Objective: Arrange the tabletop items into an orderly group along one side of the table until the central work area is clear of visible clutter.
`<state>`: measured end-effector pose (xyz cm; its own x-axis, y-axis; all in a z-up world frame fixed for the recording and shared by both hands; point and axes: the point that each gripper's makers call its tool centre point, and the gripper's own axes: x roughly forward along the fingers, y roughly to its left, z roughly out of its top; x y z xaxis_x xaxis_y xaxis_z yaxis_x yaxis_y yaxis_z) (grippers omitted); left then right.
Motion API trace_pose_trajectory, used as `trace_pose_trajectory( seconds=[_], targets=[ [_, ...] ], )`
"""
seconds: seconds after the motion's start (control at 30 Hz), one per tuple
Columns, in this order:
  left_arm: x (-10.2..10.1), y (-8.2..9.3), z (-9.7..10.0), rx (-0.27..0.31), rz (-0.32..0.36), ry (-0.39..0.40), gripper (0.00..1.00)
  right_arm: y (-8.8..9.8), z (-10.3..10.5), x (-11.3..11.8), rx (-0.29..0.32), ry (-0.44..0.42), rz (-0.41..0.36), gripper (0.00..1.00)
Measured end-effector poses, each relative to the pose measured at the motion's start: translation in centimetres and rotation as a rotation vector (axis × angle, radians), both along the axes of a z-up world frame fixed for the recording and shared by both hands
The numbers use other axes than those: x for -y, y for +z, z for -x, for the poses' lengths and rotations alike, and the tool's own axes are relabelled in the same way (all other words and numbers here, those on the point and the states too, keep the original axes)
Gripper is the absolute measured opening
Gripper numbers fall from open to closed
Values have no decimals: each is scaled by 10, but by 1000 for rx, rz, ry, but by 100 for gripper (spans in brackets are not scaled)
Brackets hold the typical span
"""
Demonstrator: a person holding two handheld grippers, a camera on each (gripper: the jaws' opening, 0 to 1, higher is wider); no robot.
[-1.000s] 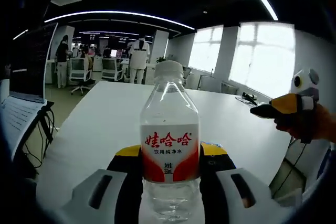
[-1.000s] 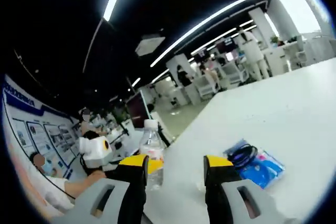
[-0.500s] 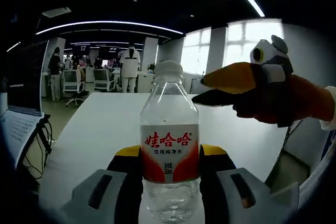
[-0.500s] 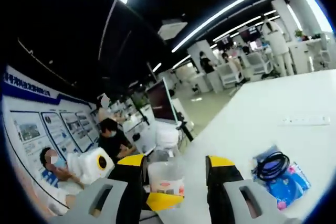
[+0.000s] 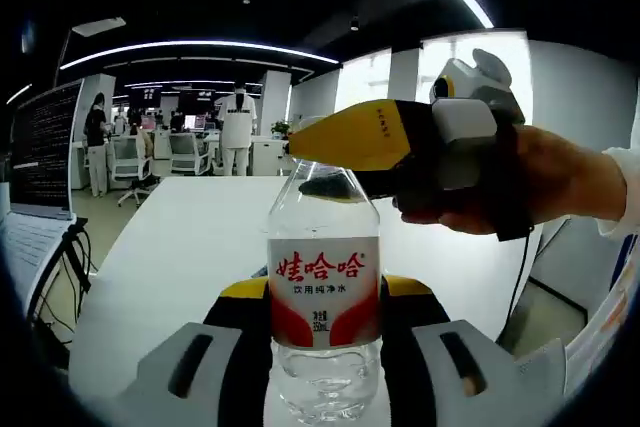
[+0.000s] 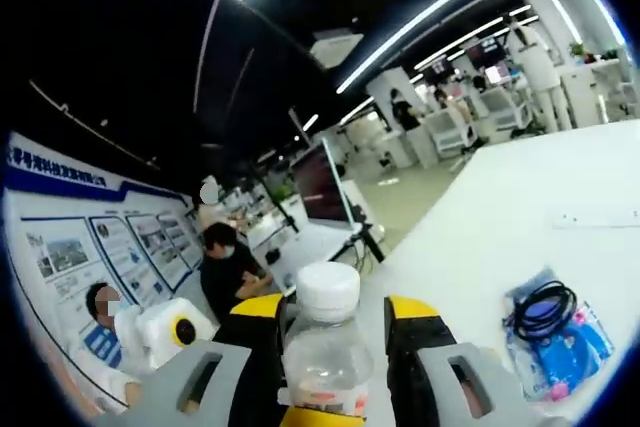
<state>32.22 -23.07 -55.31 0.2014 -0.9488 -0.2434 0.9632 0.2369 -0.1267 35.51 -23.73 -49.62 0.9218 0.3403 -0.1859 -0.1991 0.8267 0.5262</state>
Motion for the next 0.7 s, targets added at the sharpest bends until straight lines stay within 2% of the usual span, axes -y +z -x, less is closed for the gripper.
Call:
trace_pose_trajectory(
  seconds=[0.07, 0.23, 0.3, 0.37, 0.43, 0.5, 0.53, 0.6, 0.63, 0.7],
  targets=[
    [0, -1, 2, 8, -7, -6, 40, 2, 0, -2, 19, 10, 5, 27],
    [-3, -6, 6, -11, -13, -14, 41, 1, 2, -7, 16, 31, 19, 23],
    [-4, -9, 6, 5, -29, -14, 41, 1, 3, -8, 16, 27, -20, 22],
    [-5, -10, 5, 13, -29, -12, 42, 0, 3, -8, 17, 32, -3, 22],
    [-8, -7, 3, -24, 1, 0, 44, -1, 5, -11, 14, 47, 43, 21],
    [-10, -7, 0, -12, 10, 10, 59, -2, 5, -12, 23, 69, 90, 21],
    [-11, -8, -2, -7, 9, 14, 72, -3, 5, -12, 24, 77, 102, 21],
    [-15, -15, -5, 6, -11, 17, 86, -3, 3, -10, 24, 83, 103, 21],
    [-21, -20, -7, 25, -35, 18, 88, -3, 2, -9, 23, 87, 104, 21],
    [-33, -28, -7, 53, -78, 17, 84, -4, 1, -6, 19, 100, 109, 21]
  ],
)
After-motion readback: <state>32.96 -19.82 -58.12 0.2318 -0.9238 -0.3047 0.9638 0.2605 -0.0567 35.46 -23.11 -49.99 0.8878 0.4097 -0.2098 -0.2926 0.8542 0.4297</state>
